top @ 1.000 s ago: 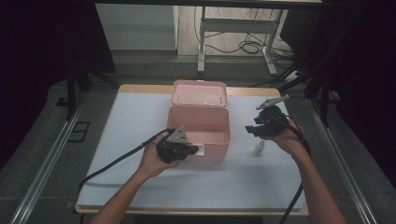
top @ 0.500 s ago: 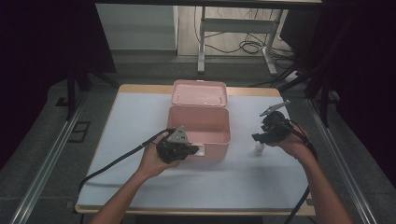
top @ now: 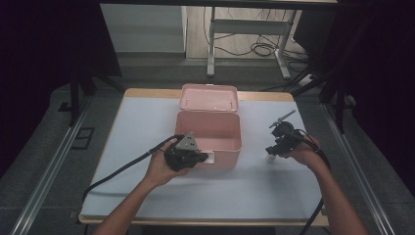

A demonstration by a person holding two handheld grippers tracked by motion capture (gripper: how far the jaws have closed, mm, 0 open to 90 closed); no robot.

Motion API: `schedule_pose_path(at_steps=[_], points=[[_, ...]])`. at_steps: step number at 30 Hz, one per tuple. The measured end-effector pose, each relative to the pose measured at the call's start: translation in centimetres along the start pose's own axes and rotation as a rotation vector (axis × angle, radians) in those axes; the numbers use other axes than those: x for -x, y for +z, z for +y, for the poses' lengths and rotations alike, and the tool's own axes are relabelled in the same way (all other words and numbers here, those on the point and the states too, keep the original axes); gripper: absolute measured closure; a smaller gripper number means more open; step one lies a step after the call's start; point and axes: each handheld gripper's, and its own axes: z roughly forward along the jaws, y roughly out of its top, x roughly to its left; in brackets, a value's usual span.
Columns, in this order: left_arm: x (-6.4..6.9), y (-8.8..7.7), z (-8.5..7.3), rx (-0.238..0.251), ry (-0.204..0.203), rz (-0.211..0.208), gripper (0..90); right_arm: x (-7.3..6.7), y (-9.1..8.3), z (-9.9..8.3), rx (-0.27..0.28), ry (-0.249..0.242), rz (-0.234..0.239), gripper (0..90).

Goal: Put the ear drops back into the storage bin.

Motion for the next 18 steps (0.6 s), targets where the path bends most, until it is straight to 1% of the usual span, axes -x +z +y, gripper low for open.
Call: schedule_pose_path(at_steps=[6,11,12,15,17,18], points=[[0.0,0.0,0.0,0.001,0.000,0.001,90.0,0.0,1.7,-0.5,-0.067,-0.001,0.007,47.6],[0.0,0.0,0.0,0.005,-0.004,0.001,90.0,0.4,3.0,-0.8,-0.085,0.017,0.021,49.3],[0.0,0.0,0.0,0.002,0.000,0.002,90.0,0.4,3.2,-0.8,-0.089,0.021,0.018,49.9],[0.0,0.0,0.0,0.003,0.000,0.001,90.0,0.5,3.6,-0.7,-0.100,0.025,0.029,55.3],[0.0,0.0,-0.1,0.004,-0.001,0.001,90.0,0.5,3.8,-0.7,-0.114,0.020,0.024,58.7],[0.0,0.0,-0.1,0.005,0.000,0.001,90.0,0.5,3.9,-0.7,-0.118,0.023,0.023,59.0]])
